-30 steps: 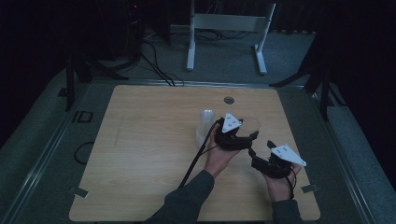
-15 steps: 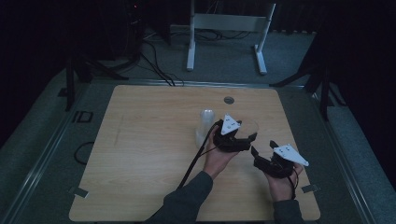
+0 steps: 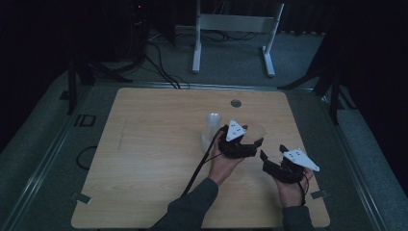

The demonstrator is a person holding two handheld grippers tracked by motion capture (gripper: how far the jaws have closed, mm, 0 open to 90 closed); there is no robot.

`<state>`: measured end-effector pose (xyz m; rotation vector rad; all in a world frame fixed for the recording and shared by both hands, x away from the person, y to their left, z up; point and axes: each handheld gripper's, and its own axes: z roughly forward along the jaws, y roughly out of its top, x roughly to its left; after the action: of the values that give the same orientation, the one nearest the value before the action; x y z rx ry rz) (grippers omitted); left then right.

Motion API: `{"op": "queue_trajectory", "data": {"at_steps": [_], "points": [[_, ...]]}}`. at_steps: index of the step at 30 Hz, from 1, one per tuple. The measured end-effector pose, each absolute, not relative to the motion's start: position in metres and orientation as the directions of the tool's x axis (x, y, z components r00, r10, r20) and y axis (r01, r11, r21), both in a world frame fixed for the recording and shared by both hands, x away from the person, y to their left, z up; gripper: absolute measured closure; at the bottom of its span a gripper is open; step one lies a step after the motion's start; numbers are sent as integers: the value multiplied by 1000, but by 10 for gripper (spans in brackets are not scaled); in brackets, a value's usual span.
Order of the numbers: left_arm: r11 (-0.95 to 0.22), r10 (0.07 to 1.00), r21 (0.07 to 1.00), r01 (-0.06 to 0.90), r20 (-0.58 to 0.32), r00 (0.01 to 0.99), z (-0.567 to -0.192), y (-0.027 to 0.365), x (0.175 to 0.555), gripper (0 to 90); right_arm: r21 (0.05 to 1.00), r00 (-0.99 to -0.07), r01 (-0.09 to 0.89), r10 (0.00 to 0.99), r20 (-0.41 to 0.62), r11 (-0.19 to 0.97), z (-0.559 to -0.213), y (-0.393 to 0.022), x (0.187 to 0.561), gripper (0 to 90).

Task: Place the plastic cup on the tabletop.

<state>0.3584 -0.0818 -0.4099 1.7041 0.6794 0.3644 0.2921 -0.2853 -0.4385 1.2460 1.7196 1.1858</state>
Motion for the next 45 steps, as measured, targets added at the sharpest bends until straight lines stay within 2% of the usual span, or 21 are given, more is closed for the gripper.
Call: {"op": "queue_trajectory", "data": {"at_steps": [45], "points": [[-136, 630, 968, 213, -81, 772, -427, -74, 350, 288, 941, -281, 320, 960, -17, 111, -438, -288, 292, 228]]}}
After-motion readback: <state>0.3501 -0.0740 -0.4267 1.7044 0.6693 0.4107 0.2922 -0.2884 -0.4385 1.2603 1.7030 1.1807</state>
